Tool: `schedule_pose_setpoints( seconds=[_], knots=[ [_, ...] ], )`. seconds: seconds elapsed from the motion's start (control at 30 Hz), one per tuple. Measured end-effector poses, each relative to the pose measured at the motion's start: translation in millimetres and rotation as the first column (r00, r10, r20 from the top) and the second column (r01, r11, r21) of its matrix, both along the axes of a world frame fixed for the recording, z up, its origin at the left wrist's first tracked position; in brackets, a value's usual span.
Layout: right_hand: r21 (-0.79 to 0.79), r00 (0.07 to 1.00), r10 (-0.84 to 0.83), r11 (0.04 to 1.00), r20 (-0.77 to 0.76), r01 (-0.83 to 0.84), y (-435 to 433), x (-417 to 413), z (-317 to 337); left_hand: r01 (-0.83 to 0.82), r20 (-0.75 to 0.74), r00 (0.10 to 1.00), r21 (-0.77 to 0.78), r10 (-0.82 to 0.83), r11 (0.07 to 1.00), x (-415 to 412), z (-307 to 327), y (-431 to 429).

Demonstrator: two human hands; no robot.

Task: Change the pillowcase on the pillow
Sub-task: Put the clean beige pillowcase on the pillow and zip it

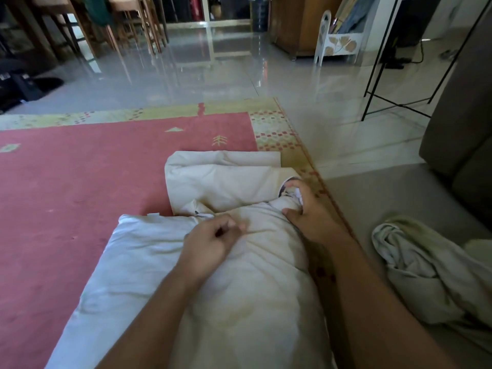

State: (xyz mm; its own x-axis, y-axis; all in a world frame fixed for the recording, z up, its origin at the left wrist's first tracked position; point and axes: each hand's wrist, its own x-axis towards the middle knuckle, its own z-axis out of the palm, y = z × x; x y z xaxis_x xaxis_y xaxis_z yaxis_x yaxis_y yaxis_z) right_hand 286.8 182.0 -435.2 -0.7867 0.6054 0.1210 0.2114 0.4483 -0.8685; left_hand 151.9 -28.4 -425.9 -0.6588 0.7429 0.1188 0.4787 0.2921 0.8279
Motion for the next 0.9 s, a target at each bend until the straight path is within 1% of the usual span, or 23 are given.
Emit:
schedule_pose_setpoints(
  seconds=[0.03,0.1,0.17,0.2,0.23,0.3,0.33,0.37,0.43,0.47,0.53,0.6,0.67,0.7,0.73,0.77,0.83,0.87,0.9],
  knots=[
    [0.050,1.000,-0.014,0.999,0.011,0.013,-2.7,-2.8,-3.9,-0.036,-0.048,0.998,-0.063,0.033,0.997,-9.6,7.4,8.1],
    [0.095,0.999,-0.048,0.994,-0.023,0.050,-8.3,-7.1,-11.5,-0.122,-0.213,0.974,-0.209,0.077,0.970,-28.6,22.9,29.4],
    [0.070,0.989,-0.128,0.989,-0.080,0.133,-13.4,-9.4,-16.6,-0.182,-0.319,0.946,-0.369,0.060,0.911,-42.5,33.0,53.0],
    [0.042,0.979,-0.176,0.983,-0.103,0.181,-13.8,-9.5,-18.9,-0.205,-0.344,0.938,-0.468,0.036,0.860,-51.1,31.9,63.5],
    [0.020,0.968,-0.209,0.977,-0.136,0.214,-13.0,-9.2,-20.8,-0.221,-0.349,0.937,-0.570,0.010,0.792,-61.2,26.8,71.2],
    [-0.039,0.945,-0.253,0.967,-0.206,0.251,-11.7,-6.1,-25.5,-0.187,-0.274,0.961,-0.729,-0.030,0.659,-82.5,11.9,75.6],
    [-0.067,0.937,-0.270,0.963,-0.222,0.262,-12.2,-3.7,-27.1,-0.141,-0.228,0.972,-0.766,-0.060,0.627,-93.6,4.1,72.4],
    [-0.073,0.932,-0.295,0.956,-0.210,0.285,-11.2,-1.7,-30.3,-0.107,-0.202,0.976,-0.778,-0.085,0.619,-103.6,-2.9,67.2],
    [-0.085,0.935,-0.326,0.945,-0.139,0.317,-9.1,0.0,-36.3,-0.133,-0.227,0.972,-0.755,-0.066,0.642,-120.5,-13.4,55.5],
    [-0.074,0.943,-0.325,0.945,-0.070,0.320,-6.1,-0.9,-41.5,-0.150,-0.255,0.965,-0.744,-0.069,0.651,-127.8,-17.4,49.9],
    [0.004,0.937,-0.343,0.939,0.070,0.344,-0.7,-3.2,-49.9,-0.157,-0.286,0.953,-0.744,-0.097,0.649,-137.4,-17.2,40.1],
    [0.063,0.908,-0.398,0.918,0.131,0.393,-2.2,-1.5,-53.2,-0.253,-0.370,0.928,-0.717,-0.048,0.649,-142.9,-9.0,27.5],
    [0.042,0.899,-0.419,0.908,0.124,0.417,-7.3,3.6,-52.9,-0.391,-0.479,0.876,-0.643,0.052,0.659,-150.7,0.6,11.3],
    [0.015,0.901,-0.415,0.909,0.125,0.416,-9.1,6.4,-52.6,-0.426,-0.500,0.861,-0.606,0.094,0.672,-155.7,5.3,2.8],
    [0.004,0.904,-0.406,0.913,0.134,0.409,-9.4,8.5,-51.7,-0.433,-0.494,0.860,-0.577,0.126,0.693,-161.3,8.4,-5.9],
    [0.027,0.905,-0.393,0.919,0.164,0.394,-9.6,9.9,-49.0,-0.417,-0.467,0.873,-0.560,0.143,0.716,-166.2,10.6,-14.0],
    [0.136,0.903,-0.357,0.933,0.239,0.333,-9.0,10.0,-42.2,-0.362,-0.387,0.907,-0.523,0.163,0.772,-173.5,12.3,-27.6],
    [0.191,0.907,-0.344,0.934,0.243,0.303,-9.7,9.5,-38.9,-0.347,-0.358,0.916,-0.479,0.182,0.807,-174.1,12.1,-33.6],
    [0.214,0.917,-0.338,0.932,0.211,0.294,-11.1,9.0,-37.5,-0.334,-0.328,0.923,-0.426,0.201,0.841,-172.0,12.0,-38.9]
  ],
)
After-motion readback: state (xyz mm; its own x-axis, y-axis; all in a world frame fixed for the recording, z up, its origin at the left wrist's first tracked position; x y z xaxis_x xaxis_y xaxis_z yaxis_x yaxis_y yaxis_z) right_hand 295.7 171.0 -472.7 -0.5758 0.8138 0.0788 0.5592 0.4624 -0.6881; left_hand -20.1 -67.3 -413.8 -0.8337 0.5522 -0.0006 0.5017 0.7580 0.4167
